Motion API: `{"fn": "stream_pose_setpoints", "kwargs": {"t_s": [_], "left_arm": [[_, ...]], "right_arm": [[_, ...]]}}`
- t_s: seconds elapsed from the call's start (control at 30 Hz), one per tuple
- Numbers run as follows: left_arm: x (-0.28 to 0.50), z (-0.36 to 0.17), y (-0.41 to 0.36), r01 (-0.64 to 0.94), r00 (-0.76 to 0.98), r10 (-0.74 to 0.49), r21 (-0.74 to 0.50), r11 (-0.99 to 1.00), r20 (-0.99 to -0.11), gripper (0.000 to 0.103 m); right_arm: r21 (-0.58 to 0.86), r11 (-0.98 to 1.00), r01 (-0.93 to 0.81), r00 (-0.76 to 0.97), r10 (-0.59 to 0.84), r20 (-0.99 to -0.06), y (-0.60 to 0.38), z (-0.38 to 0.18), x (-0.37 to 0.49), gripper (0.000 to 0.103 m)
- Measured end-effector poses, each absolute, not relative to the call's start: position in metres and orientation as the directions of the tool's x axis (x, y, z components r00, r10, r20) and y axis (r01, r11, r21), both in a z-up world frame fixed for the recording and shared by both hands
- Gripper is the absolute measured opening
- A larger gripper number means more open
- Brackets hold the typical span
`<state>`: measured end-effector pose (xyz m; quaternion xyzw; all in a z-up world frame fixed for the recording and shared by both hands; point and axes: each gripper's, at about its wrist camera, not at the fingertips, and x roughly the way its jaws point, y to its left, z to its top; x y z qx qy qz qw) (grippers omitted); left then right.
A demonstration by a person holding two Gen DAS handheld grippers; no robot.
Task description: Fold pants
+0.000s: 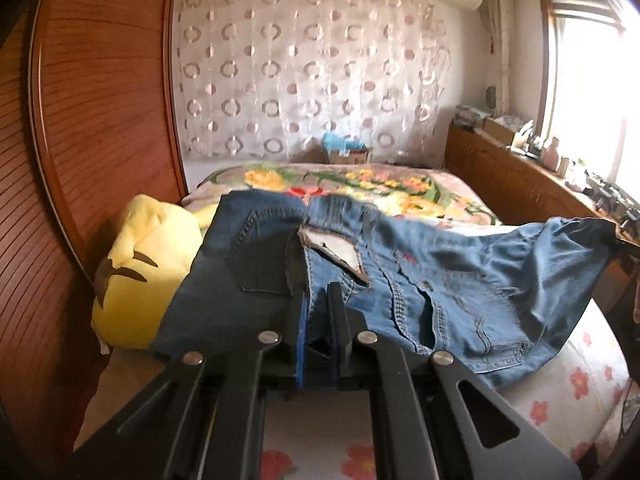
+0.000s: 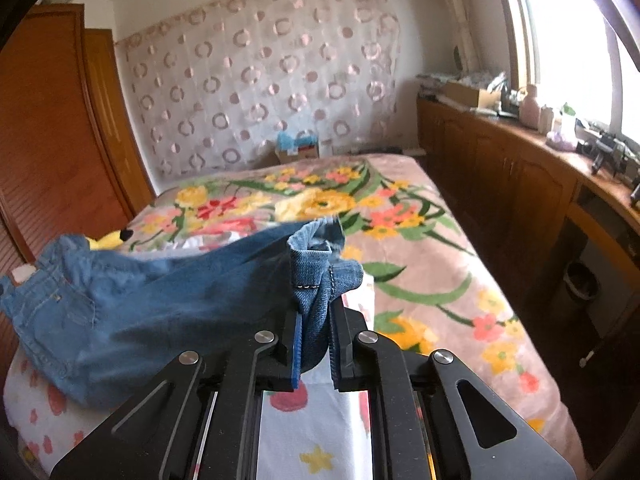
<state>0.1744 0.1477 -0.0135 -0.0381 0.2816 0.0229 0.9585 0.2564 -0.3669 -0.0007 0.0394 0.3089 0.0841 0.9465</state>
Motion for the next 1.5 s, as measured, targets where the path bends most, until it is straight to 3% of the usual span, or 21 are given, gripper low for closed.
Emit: {"fn": "stream_pose_setpoints", "kwargs": {"t_s": [0.47,0.7,0.83,1.1,1.27,1.5], "left_arm": [[0.064,-0.002,0.153,-0.053,0.876,-0.009,-0.115,0.992,-0.482,0.006],[0.031,-0.037,0.155,-0.059,0.831,-0.024,-0.132,0.990,-0.556,0.007],[0.030,-0.055,0.142,-0.044,0.800,-0.009,-0.073,0.996,-0.600,0.009],[0.022,-0.051,0.141,-0.042,0.804,-0.013,-0.078,0.996,-0.595,0.014],[0.019,-0.044,0.132,0.006,0.817,-0.057,-0.090,0.996,-0.574,0.027],[0.030,-0.042,0.099,0.091,0.816,-0.144,-0.122,0.988,-0.559,0.035]], "right_arm": [[0.131,0.980,-0.148,0.831,0.195,-0.521,-0.398,0.029,0.140,0.007],[0.156,0.977,-0.144,0.784,0.209,-0.584,-0.408,-0.004,0.092,0.007],[0.179,0.976,-0.121,0.750,0.208,-0.628,-0.412,-0.032,0.083,0.008],[0.180,0.978,-0.106,0.733,0.199,-0.650,-0.416,-0.047,0.075,0.010],[0.164,0.980,-0.111,0.734,0.192,-0.652,-0.413,-0.049,0.074,0.017],[0.153,0.982,-0.111,0.737,0.185,-0.650,-0.412,-0.048,0.069,0.045]]}}
